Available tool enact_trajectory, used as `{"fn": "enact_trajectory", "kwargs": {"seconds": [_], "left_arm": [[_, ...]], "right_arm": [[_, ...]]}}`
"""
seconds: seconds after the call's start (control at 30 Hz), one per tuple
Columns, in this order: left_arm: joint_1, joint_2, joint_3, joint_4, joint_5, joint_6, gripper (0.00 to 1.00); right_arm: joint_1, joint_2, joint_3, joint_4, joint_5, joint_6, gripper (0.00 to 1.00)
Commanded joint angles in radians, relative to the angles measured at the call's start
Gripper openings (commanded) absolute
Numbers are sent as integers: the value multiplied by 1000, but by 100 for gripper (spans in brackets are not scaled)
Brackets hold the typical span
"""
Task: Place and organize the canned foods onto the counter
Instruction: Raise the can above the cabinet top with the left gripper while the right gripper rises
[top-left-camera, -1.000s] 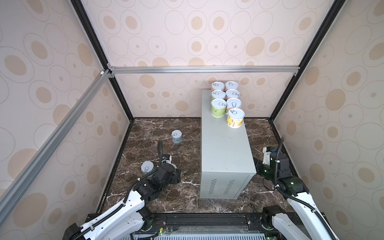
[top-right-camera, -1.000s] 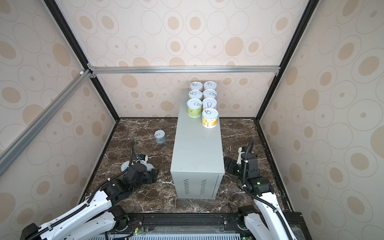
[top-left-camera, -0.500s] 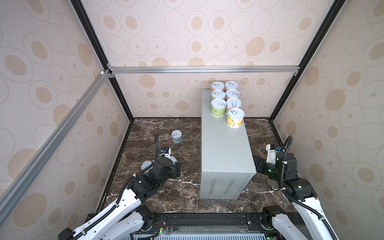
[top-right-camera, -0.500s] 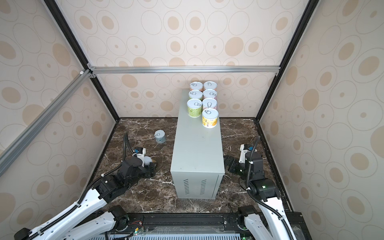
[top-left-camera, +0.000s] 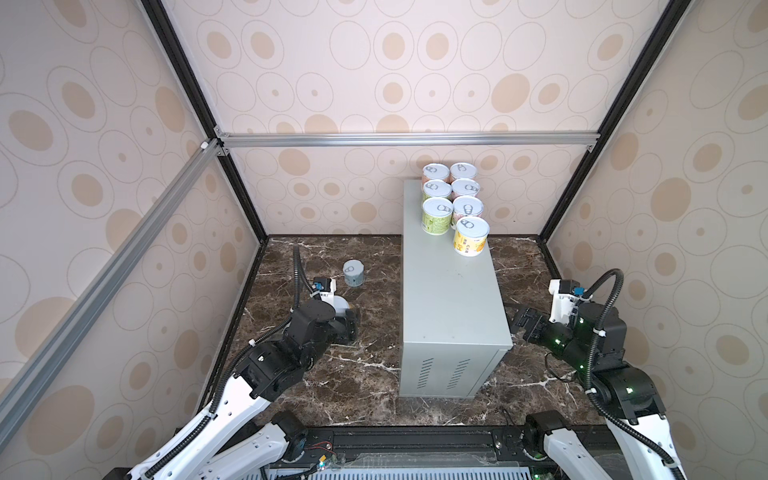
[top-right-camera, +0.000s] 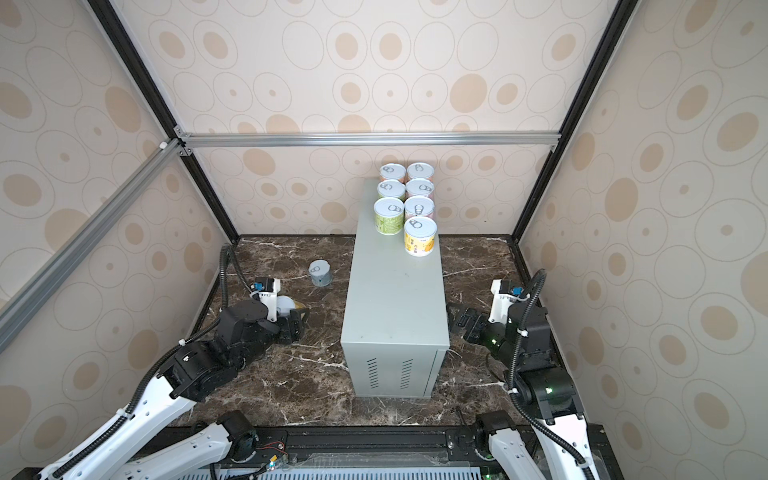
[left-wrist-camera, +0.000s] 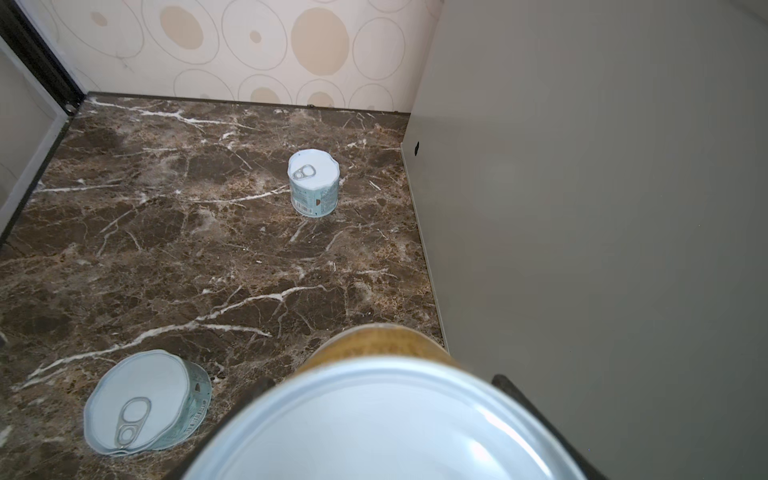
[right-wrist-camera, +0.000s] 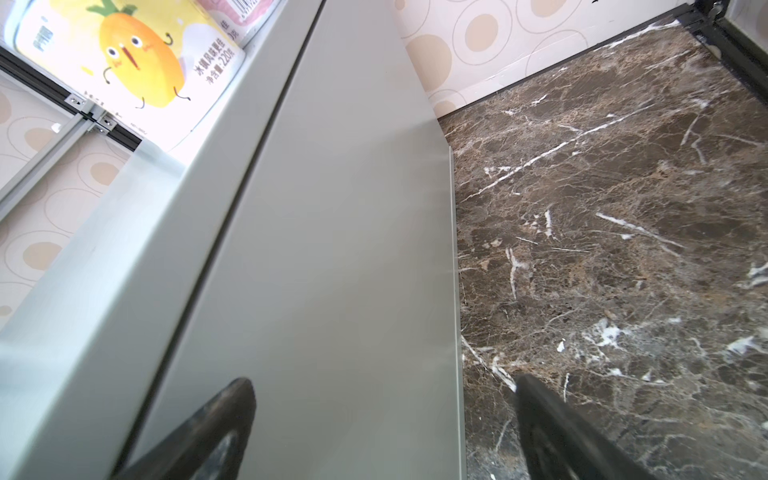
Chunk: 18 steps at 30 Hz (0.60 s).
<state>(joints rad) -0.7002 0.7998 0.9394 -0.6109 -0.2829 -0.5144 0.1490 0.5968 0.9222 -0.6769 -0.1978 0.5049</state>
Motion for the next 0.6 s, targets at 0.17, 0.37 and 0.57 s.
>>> {"fn": "enact_trajectory", "kwargs": {"seconds": [0.17,0.37,0.57], "left_arm": [[7,8,168,-47,-17,67,72],[6,24,230,-92,-20,92,72],[6,56,312,-134,-18,122,71]], "right_arm": [[-5,-10,59,-58,42,-62,100],[2,2,97,-76,63,-87,100],[12,33,132,-81,66,-98,100]]}}
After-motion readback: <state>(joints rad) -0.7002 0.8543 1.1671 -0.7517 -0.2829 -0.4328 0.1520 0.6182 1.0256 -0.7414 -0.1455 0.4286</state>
